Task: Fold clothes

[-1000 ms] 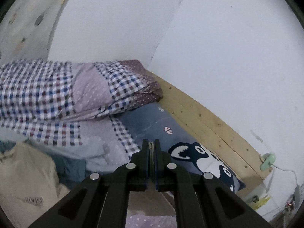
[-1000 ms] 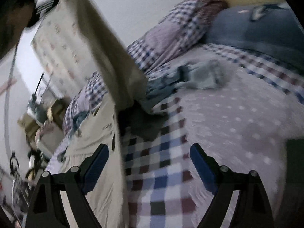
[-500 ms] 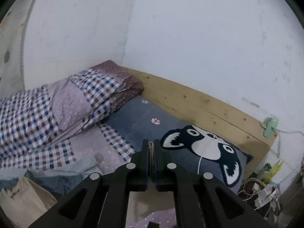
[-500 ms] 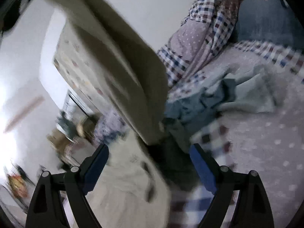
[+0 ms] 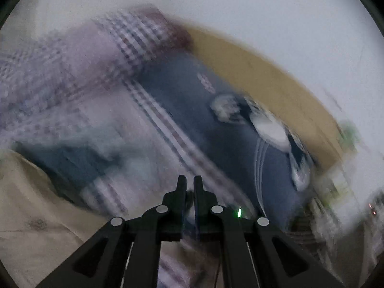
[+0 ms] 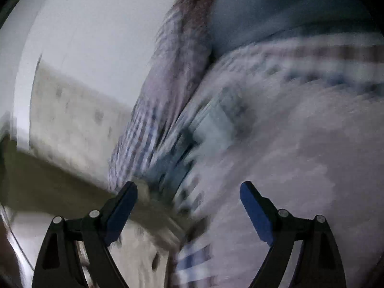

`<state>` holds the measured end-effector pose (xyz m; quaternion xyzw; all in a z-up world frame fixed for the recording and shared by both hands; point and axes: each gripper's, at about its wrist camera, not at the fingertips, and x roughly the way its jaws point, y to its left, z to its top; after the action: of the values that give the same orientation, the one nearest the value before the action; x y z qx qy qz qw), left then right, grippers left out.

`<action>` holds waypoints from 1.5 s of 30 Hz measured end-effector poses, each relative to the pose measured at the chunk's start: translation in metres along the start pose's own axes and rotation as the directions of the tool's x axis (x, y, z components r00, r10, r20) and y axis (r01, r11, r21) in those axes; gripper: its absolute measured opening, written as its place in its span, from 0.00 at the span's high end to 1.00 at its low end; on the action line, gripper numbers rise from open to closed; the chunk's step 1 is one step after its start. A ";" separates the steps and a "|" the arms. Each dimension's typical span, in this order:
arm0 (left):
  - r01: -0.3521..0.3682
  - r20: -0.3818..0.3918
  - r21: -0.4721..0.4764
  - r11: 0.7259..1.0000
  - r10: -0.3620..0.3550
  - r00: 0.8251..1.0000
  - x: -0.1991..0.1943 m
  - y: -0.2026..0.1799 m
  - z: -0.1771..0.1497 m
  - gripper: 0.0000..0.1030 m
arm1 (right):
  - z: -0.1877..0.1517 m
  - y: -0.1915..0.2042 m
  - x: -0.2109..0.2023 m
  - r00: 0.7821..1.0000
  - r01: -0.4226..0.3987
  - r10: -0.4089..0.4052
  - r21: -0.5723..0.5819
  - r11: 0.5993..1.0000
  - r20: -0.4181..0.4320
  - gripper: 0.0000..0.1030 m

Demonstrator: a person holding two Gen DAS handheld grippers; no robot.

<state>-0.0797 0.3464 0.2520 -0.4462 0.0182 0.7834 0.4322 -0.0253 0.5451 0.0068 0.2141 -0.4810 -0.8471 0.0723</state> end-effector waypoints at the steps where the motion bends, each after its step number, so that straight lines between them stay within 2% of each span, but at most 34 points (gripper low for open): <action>1: 0.047 -0.072 0.036 0.998 -0.045 0.996 0.009 -0.006 -0.010 0.92 | 0.012 -0.014 -0.018 0.999 0.005 -0.007 0.043 0.999 0.048 0.12; 2: 0.073 -0.093 0.080 0.994 -0.065 0.994 0.009 -0.011 -0.020 0.86 | 0.023 -0.026 -0.034 0.996 -0.003 -0.004 0.079 0.997 0.089 0.13; 3: 0.075 -0.078 0.103 0.992 -0.067 0.995 0.003 -0.011 -0.027 0.62 | 0.032 -0.033 -0.048 0.993 -0.022 0.011 0.097 0.995 0.116 0.13; 4: 0.076 -0.062 0.126 0.989 -0.069 0.996 -0.002 -0.009 -0.035 0.31 | 0.039 -0.036 -0.058 0.992 -0.025 0.013 0.096 0.995 0.126 0.13; 5: 0.076 -0.046 0.148 0.986 -0.070 0.996 -0.008 -0.008 -0.042 0.19 | 0.044 -0.035 -0.065 0.992 -0.008 -0.001 0.074 0.997 0.123 0.12; 6: 0.046 -0.018 0.145 0.988 -0.044 0.999 -0.012 0.002 -0.046 0.13 | 0.047 -0.032 -0.070 0.993 0.010 -0.015 0.040 0.999 0.114 0.12; 7: 0.014 0.010 0.139 0.990 -0.016 1.000 -0.015 0.013 -0.049 0.13 | 0.048 -0.028 -0.071 0.995 0.018 -0.019 0.008 1.000 0.095 0.12; 9: -0.086 0.015 0.130 0.988 0.085 0.996 -0.010 0.040 -0.056 0.13 | 0.047 -0.020 -0.067 0.999 0.025 -0.023 -0.047 0.999 0.037 0.12; 11: -0.188 0.014 0.178 0.966 0.188 0.982 0.004 0.059 -0.065 0.13 | 0.043 -0.011 -0.061 0.999 0.030 -0.034 -0.115 0.993 -0.033 0.12; 12: -0.238 0.010 0.223 0.945 0.242 0.970 0.014 0.064 -0.071 0.14 | 0.040 -0.007 -0.057 0.997 0.031 -0.042 -0.151 0.988 -0.070 0.12; 14: -0.334 0.007 0.315 0.888 0.349 0.937 0.036 0.073 -0.084 0.14 | 0.030 0.002 -0.049 0.984 0.045 -0.082 -0.229 0.972 -0.157 0.12; 15: -0.376 0.018 0.366 0.851 0.398 0.917 0.048 0.077 -0.092 0.14 | 0.024 0.007 -0.044 0.975 0.048 -0.103 -0.265 0.963 -0.196 0.12; 17: -0.434 0.038 0.462 0.774 0.471 0.881 0.070 0.080 -0.109 0.15 | 0.014 0.017 -0.036 0.956 0.045 -0.135 -0.325 0.945 -0.259 0.12; 19: -0.490 0.056 0.545 0.680 0.554 0.831 0.093 0.093 -0.125 0.23 | 0.003 0.023 -0.030 0.931 0.051 -0.178 -0.372 0.927 -0.317 0.13; 20: -0.508 0.060 0.572 0.644 0.585 0.809 0.103 0.100 -0.132 0.25 | -0.002 0.023 -0.028 0.915 0.063 -0.209 -0.390 0.919 -0.345 0.13; 21: -0.526 0.061 0.589 0.613 0.615 0.786 0.113 0.109 -0.138 0.31 | -0.007 0.022 -0.026 0.899 0.074 -0.237 -0.405 0.911 -0.368 0.13; 23: -0.552 0.061 0.592 0.587 0.651 0.757 0.123 0.124 -0.143 0.38 | -0.016 0.018 -0.024 0.863 0.083 -0.280 -0.428 0.900 -0.420 0.15; 26: -0.583 0.055 0.555 0.593 0.673 0.737 0.125 0.146 -0.147 0.47 | -0.027 0.017 -0.028 0.831 0.067 -0.313 -0.474 0.878 -0.461 0.15; 29: -0.591 0.045 0.529 0.609 0.675 0.736 0.128 0.161 -0.146 0.57 | -0.037 0.021 -0.035 0.808 0.057 -0.355 -0.537 0.842 -0.470 0.20; 31: -0.592 0.037 0.525 0.612 0.678 0.734 0.132 0.166 -0.148 0.70 | -0.049 0.027 -0.036 0.786 0.067 -0.425 -0.621 0.781 -0.449 0.23; 32: -0.593 0.034 0.520 0.615 0.678 0.734 0.134 0.168 -0.149 0.76 | -0.055 0.029 -0.035 0.773 0.076 -0.466 -0.667 0.741 -0.430 0.24; 33: -0.594 0.030 0.514 0.619 0.679 0.734 0.135 0.170 -0.150 0.86 | -0.063 0.032 -0.033 0.761 0.089 -0.509 -0.713 0.696 -0.403 0.28; 34: -0.600 0.036 0.502 0.622 0.679 0.734 0.135 0.171 -0.149 0.89 | -0.069 0.035 -0.031 0.748 0.098 -0.546 -0.752 0.652 -0.376 0.34; 35: -0.606 0.040 0.473 0.640 0.672 0.740 0.132 0.173 -0.147 0.91 | -0.074 0.038 -0.030 0.737 0.106 -0.579 -0.786 0.610 -0.350 0.43; 36: -0.611 0.045 0.442 0.657 0.664 0.746 0.128 0.175 -0.145 0.93 | -0.076 0.041 -0.031 0.734 0.110 -0.593 -0.803 0.586 -0.333 0.85; 37: -0.615 0.049 0.410 0.674 0.657 0.753 0.125 0.178 -0.143 0.94 | -0.074 0.043 -0.034 0.739 0.111 -0.589 -0.805 0.583 -0.326 0.97; 38: -0.617 0.055 0.378 0.690 0.649 0.759 0.122 0.180 -0.141 0.94 | -0.072 0.045 -0.037 0.741 0.135 -0.606 -0.820 0.557 -0.289 0.97; 40: -0.619 0.048 0.356 0.700 0.647 0.761 0.117 0.184 -0.141 0.95 | -0.064 0.048 -0.047 0.729 0.232 -0.667 -0.863 0.450 -0.152 0.97; 41: -0.619 0.045 0.346 0.705 0.647 0.762 0.115 0.186 -0.142 0.95 | -0.058 0.052 -0.056 0.737 0.300 -0.674 -0.871 0.389 -0.048 0.97; 42: -0.619 0.041 0.336 0.710 0.646 0.762 0.113 0.188 -0.142 0.95 | -0.049 0.060 -0.071 0.750 0.389 -0.655 -0.862 0.327 0.090 0.97; 43: -0.620 0.038 0.325 0.714 0.645 0.763 0.111 0.190 -0.143 0.95 | -0.040 0.068 -0.085 0.747 0.477 -0.624 -0.837 0.267 0.227 0.97; 44: -0.620 0.034 0.314 0.719 0.644 0.764 0.109 0.192 -0.143 0.95 | -0.039 0.076 -0.098 0.754 0.509 -0.581 -0.831 0.223 0.306 0.97; 45: -0.620 0.031 0.304 0.723 0.643 0.765 0.106 0.194 -0.143 0.95 | -0.046 0.084 -0.109 0.782 0.485 -0.531 -0.854 0.188 0.327 0.97</action>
<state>-0.1409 0.2358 0.0204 -0.3731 0.3028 0.8538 0.2002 0.0851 0.5000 0.0893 0.3023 0.1631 -0.9342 -0.0968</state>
